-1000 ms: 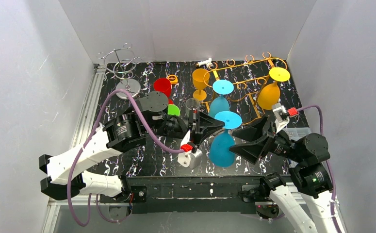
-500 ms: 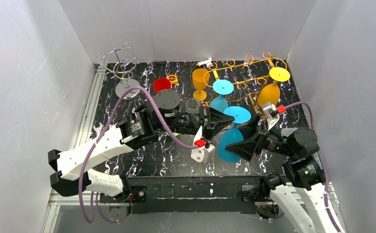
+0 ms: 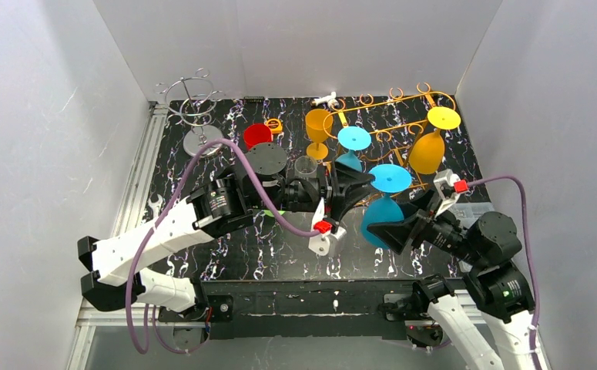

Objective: Place the wine glass upside down on the wine glass rack

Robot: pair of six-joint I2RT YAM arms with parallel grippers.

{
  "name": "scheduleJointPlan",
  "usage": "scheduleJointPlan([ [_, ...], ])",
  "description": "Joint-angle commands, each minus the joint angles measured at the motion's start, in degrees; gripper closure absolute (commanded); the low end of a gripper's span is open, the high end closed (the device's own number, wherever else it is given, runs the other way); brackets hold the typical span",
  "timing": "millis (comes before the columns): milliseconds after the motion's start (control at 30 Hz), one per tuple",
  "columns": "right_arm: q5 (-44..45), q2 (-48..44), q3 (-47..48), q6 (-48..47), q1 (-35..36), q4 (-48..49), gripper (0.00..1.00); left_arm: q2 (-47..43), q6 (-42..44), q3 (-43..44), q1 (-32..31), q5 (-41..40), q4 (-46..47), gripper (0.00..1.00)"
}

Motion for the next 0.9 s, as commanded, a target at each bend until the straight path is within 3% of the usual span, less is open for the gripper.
scheduleJointPlan([
  [0, 14.69, -2.15, 0.5, -4.87, -0.31, -7.81, 0.6, -2.72, -0.22, -0.43, 0.12, -2.44, 4.65, 0.52],
  [33, 15.85, -2.24, 0.35, -5.25, -0.31, -7.83, 0.6, -3.1, -0.86, -1.18, 0.15, -2.65, 5.6, 0.25],
  [67, 17.14, -2.11, 0.25, -5.54, -0.31, -8.1, 0.6, -3.47, -1.1, -1.78, 0.15, -3.09, 6.34, 0.1],
  [100, 18.11, -1.83, 0.08, -6.03, -0.31, -8.37, 0.6, -3.76, -1.52, -2.12, 0.15, -3.47, 6.51, 0.03],
  [267, 23.87, 0.89, -0.66, -9.02, -0.31, -8.53, 0.6, -5.64, -5.9, -1.61, 0.15, -8.0, 3.05, 0.02],
  [567, 28.34, 6.17, -5.98, -9.69, -0.31, 8.05, 0.59, -11.61, -14.01, -6.82, 0.71, -15.61, -4.27, 0.02],
  [867, 29.23, 11.01, -7.34, -8.87, -0.31, 18.51, 0.59, -15.35, -16.12, -10.1, 1.03, -17.19, -7.18, 0.02],
])
